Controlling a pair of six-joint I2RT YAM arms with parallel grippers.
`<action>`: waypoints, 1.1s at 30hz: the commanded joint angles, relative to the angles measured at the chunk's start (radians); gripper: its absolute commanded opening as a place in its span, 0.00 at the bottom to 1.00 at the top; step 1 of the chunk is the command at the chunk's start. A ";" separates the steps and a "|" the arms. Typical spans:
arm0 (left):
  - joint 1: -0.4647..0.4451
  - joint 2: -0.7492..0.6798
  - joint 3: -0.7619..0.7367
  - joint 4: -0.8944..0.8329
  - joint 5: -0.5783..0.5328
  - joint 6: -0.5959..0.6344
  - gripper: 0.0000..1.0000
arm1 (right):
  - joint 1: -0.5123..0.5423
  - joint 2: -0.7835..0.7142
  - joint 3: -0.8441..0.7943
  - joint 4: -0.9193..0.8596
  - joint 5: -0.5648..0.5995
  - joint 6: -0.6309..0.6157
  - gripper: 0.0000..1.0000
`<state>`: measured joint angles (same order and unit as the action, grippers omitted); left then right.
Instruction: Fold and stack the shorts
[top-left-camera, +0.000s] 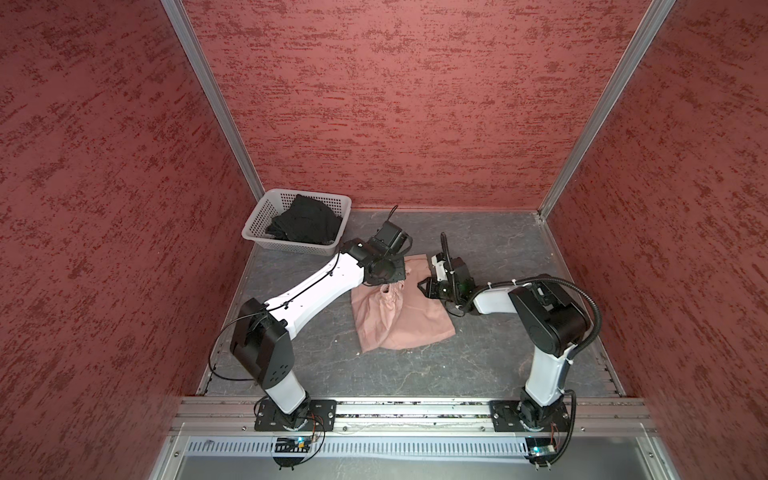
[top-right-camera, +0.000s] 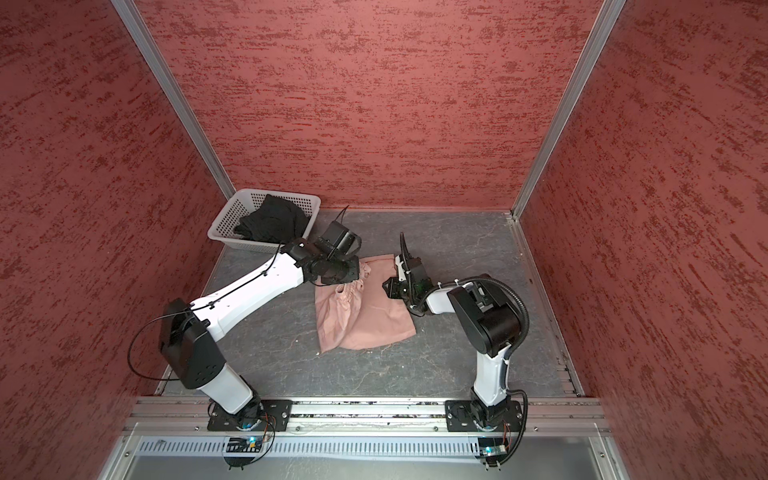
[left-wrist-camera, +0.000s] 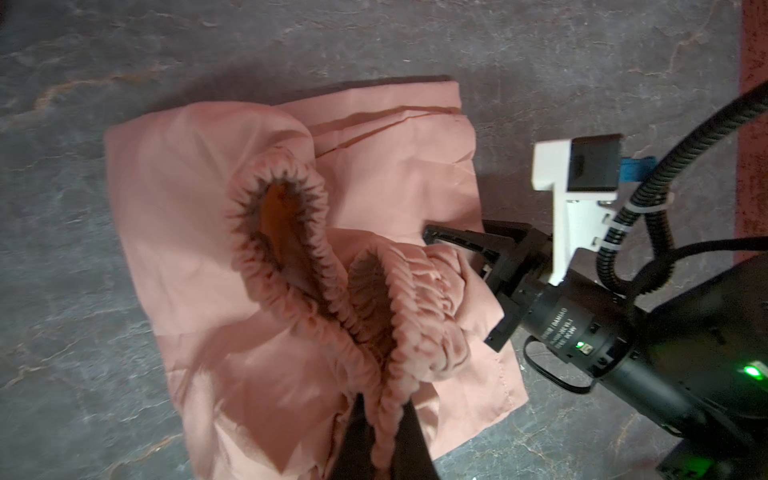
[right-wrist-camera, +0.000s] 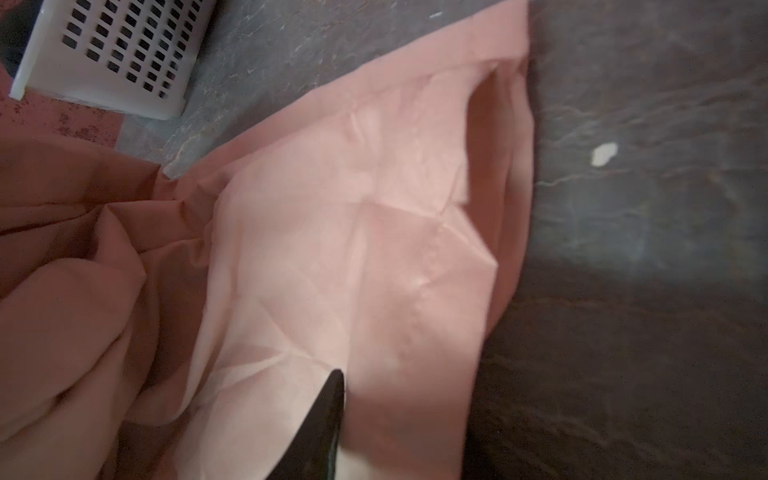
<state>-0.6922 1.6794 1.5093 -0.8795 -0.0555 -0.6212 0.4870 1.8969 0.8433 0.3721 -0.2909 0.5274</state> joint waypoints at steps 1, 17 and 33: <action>-0.033 0.059 0.071 0.046 0.042 -0.004 0.00 | 0.008 0.052 -0.026 -0.035 -0.021 0.033 0.33; -0.075 0.179 0.116 0.087 0.078 0.018 0.30 | -0.047 -0.222 -0.086 -0.240 0.148 0.011 0.69; -0.051 -0.009 0.181 0.075 -0.021 0.132 0.99 | -0.114 -0.682 -0.071 -0.640 0.087 -0.169 0.67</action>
<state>-0.7601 1.7748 1.6897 -0.8101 -0.0299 -0.5362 0.3710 1.2697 0.7147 -0.1589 -0.1574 0.4282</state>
